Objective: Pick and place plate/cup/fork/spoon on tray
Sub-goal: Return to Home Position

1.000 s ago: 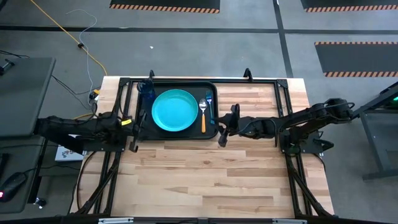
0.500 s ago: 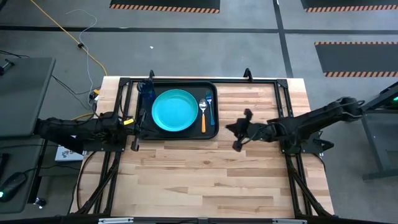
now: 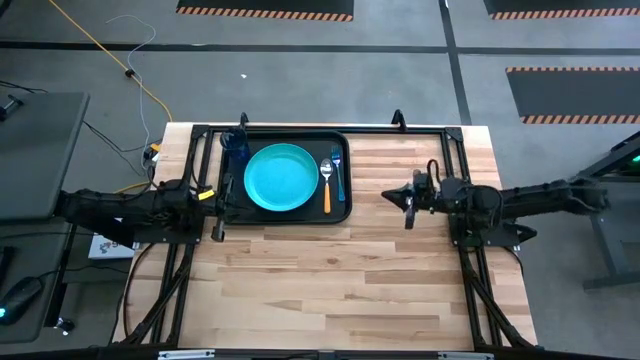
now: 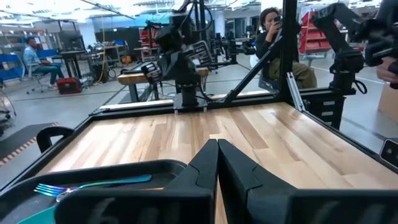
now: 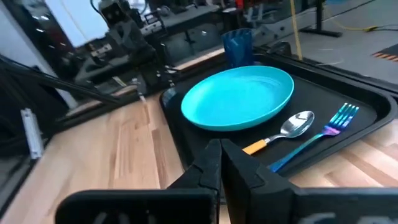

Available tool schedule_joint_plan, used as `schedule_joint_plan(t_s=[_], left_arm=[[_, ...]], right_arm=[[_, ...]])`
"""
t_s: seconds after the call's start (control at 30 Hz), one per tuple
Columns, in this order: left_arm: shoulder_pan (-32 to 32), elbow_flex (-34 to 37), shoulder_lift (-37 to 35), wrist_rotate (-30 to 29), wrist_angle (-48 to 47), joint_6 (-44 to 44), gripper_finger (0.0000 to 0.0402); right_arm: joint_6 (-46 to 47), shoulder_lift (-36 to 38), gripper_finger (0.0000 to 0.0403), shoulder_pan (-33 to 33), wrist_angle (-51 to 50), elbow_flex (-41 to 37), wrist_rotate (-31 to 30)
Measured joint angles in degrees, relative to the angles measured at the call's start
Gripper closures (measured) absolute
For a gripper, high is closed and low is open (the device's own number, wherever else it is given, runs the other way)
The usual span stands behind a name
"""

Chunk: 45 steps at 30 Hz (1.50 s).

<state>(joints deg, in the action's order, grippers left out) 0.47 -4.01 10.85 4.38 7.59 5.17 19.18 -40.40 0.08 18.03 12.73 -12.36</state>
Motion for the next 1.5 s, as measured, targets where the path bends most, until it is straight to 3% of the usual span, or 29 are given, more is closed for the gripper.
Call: schedule_joint_plan(t_s=[0.17, 0.37, 0.63, 0.9, 1.03, 1.17, 1.23, 1.5], left_arm=[[0.0, 0.0, 0.01, -0.01, -1.28, -0.38, 0.0401], [0.0, 0.0, 0.0, -0.04, -5.07, -0.42, 0.0401], [0.0, 0.0, 0.02, -0.08, -5.29, -0.42, 0.0401], [-0.44, 0.0, -0.31, -0.11, -5.29, -0.44, 0.0401], [-0.52, 0.0, -0.4, -0.11, -5.24, -0.43, 0.0401], [-0.52, 1.92, -1.8, -0.13, -2.56, -0.46, 0.0401], [-0.67, 3.32, -4.48, -0.48, -7.39, -0.49, 0.0401], [-1.03, 3.28, -10.64, -4.29, -6.95, -0.48, 0.0401]], right_arm=[[-2.64, 3.34, 0.0403, -6.32, 4.03, -4.43, 6.83], [-5.45, 6.82, 0.0403, -5.58, 15.32, -12.13, 9.14], [-7.15, 15.02, 0.0403, -4.79, 6.04, -12.15, 9.09], [-5.3, 33.48, 0.0403, -4.94, -16.74, -12.15, 7.73], [-9.56, 40.4, 0.0403, -4.94, -16.51, -12.15, 9.41], [-11.77, 39.12, 0.0403, -4.94, -16.7, -12.15, 9.6], [-11.74, 38.46, 0.0403, -4.94, -16.82, -12.15, 9.6], [-10.79, 37.38, 0.0403, -4.94, -16.86, -12.15, 9.85]])
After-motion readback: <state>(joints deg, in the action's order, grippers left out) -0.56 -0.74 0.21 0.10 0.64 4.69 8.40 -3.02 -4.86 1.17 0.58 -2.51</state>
